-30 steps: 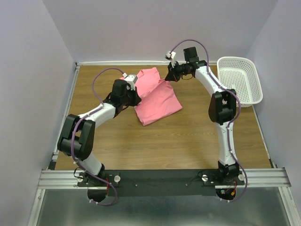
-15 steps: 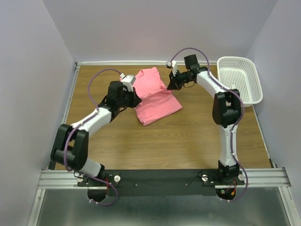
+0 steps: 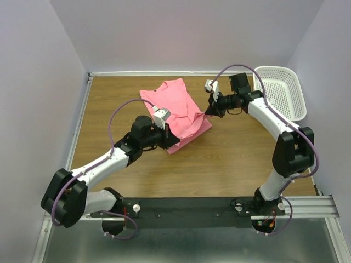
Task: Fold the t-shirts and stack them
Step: Fold the tshirt
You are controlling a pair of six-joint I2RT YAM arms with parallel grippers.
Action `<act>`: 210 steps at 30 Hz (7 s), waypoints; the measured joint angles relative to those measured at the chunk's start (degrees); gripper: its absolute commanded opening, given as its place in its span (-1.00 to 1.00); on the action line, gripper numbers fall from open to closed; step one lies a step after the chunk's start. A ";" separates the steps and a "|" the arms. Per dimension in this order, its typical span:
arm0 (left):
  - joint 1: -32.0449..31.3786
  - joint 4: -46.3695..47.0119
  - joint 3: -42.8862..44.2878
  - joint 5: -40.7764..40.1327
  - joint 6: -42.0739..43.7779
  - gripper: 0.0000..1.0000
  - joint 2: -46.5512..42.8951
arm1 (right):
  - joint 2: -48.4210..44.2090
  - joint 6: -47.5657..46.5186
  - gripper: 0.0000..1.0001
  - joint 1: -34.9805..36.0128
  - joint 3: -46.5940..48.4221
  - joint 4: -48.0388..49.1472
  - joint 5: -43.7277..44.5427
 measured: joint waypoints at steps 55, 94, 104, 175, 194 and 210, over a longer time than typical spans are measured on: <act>15.28 6.21 10.47 -8.13 5.38 -1.00 16.15 | 10.69 3.41 -0.99 0.13 13.46 2.99 6.43; 4.17 5.92 1.20 -14.69 -1.81 -1.00 3.93 | -4.15 -0.57 -0.99 0.13 -3.19 3.54 11.17; 11.85 8.72 7.30 -13.14 0.90 -1.00 15.56 | 10.12 0.79 -0.99 0.35 10.97 4.07 9.55; 2.03 2.60 -13.79 -20.55 -9.79 0.23 -8.48 | -4.94 -26.80 1.00 1.62 -17.77 5.66 -1.81; -10.10 -4.46 -3.21 -34.62 -12.66 0.25 7.74 | 8.83 -43.50 0.31 3.56 -12.74 5.55 8.09; -25.57 -21.97 19.85 -43.10 11.08 0.37 8.44 | 10.80 -47.50 0.36 -3.52 -6.12 -3.43 4.17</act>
